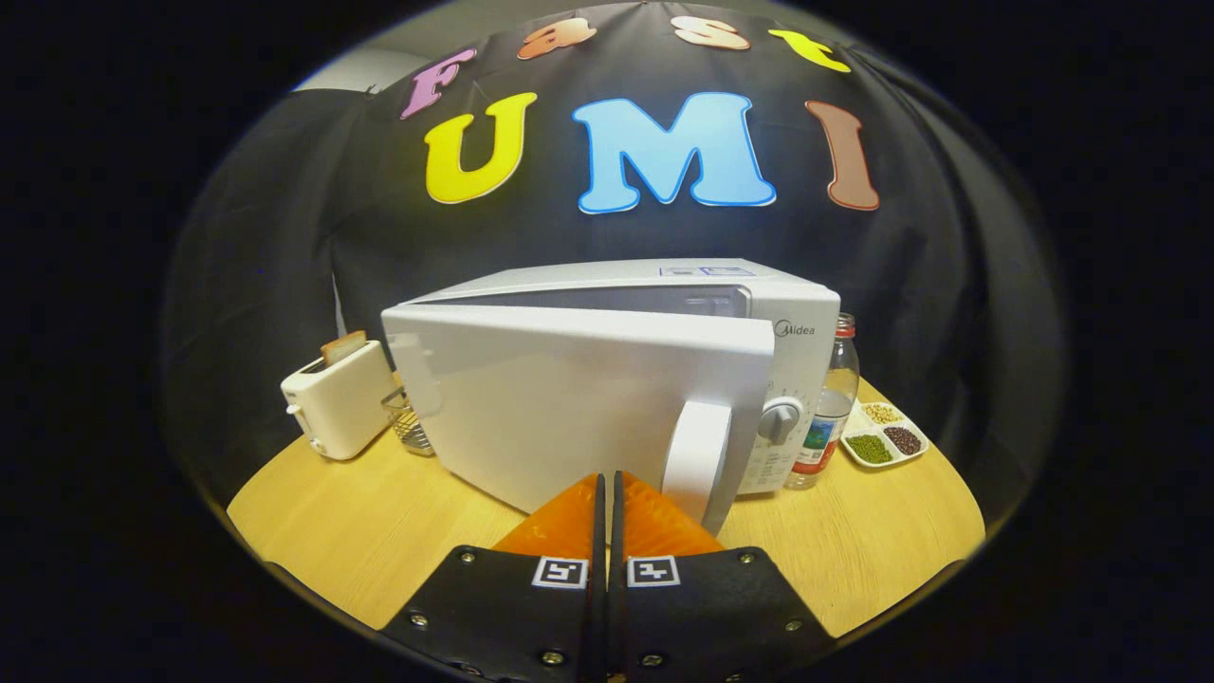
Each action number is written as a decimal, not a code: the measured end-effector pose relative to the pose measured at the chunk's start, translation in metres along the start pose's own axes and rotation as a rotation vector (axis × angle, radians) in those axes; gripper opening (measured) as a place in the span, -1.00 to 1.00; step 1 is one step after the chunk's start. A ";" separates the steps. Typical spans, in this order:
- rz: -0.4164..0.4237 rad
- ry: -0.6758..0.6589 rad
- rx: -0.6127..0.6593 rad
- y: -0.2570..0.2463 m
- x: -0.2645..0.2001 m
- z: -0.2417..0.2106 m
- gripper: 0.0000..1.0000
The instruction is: Open the microwave, put the food inside, and close the microwave door.
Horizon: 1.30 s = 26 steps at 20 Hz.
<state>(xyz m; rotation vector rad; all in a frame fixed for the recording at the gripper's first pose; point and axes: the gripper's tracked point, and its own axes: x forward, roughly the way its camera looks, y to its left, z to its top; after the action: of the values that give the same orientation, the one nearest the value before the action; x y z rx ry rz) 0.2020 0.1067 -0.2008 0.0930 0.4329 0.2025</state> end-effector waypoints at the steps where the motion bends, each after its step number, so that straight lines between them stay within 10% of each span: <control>1: -0.018 -0.001 -0.001 -0.006 0.009 0.002 -0.98; 16: -0.133 -0.021 0.063 -0.028 0.077 0.026 -0.88; 26: -0.140 -0.177 0.015 -0.013 -0.042 0.069 -0.88</control>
<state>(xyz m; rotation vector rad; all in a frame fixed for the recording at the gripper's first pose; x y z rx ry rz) 0.1962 0.0818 -0.1231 0.0941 0.2638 0.0527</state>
